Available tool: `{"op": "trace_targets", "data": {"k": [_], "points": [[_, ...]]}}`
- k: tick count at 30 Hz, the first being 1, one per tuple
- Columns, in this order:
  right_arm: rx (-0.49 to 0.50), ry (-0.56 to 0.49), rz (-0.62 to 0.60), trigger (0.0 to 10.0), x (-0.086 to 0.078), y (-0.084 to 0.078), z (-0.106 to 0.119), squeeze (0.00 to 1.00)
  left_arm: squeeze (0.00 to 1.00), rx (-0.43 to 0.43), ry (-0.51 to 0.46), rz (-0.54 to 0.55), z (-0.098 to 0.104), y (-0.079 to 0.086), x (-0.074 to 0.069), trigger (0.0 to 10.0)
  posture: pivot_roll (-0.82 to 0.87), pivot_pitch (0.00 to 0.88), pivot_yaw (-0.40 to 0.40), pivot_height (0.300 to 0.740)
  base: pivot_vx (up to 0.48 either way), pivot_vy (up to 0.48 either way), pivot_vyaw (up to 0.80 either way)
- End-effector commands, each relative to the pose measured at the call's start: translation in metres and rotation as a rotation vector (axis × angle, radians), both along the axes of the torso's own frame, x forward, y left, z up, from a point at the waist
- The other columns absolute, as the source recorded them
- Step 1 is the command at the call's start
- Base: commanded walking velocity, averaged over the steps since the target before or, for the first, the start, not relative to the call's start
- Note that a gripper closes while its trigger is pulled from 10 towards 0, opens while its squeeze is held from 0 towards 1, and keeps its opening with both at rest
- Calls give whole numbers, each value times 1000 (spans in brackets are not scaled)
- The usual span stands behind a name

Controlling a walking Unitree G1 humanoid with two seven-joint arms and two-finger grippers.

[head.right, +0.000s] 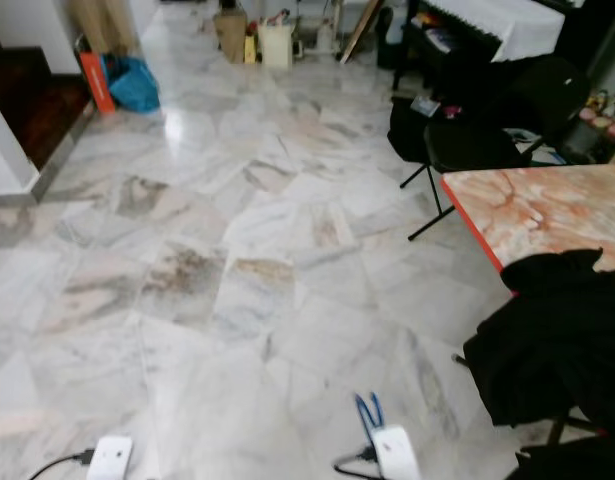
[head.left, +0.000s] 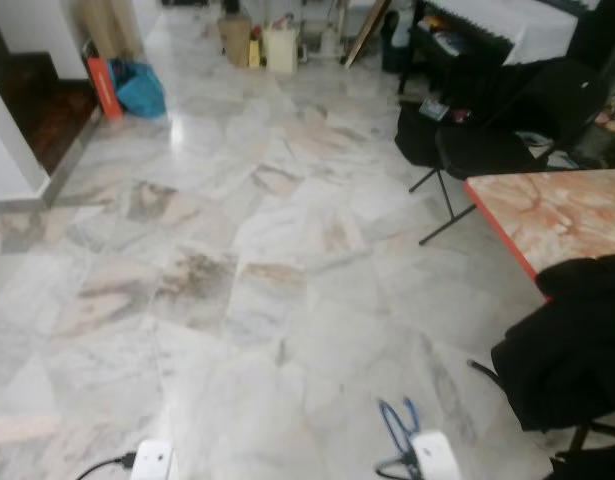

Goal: Hang hanger

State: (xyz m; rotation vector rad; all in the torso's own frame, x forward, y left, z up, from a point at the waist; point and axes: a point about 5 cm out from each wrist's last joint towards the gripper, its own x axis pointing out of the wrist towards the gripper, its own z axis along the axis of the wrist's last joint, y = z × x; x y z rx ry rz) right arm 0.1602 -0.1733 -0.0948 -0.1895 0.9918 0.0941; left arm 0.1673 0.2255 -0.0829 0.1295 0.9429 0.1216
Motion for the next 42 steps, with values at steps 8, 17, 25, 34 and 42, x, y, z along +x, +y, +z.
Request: {"op": "trace_targets", "data": {"k": [8,17,25,34,42], "points": [[-21,12,-41,10000,-8,-14,-2,0,0,-13,36,0,-4,-4,-6,10000,18,0,-26,740,0,0,0],[-33,9,-13,10000,-6,-13,-1,0,0,-15,38,-4,-4,-5,-5,10000,18,0,-26,740,243,0,214],[-22,9,-33,10000,-7,-11,-2,0,0,-18,42,-11,-4,-6,-5,10000,10,0,-25,740,416,0,587],[-26,4,-41,10000,-5,-13,-1,0,0,-18,40,-8,-3,-6,-3,10000,11,0,-25,740,429,0,0],[-25,-10,-65,10000,-3,-15,1,0,0,-16,38,-5,-3,-4,-2,10000,2,0,-23,740,431,0,0]]}}
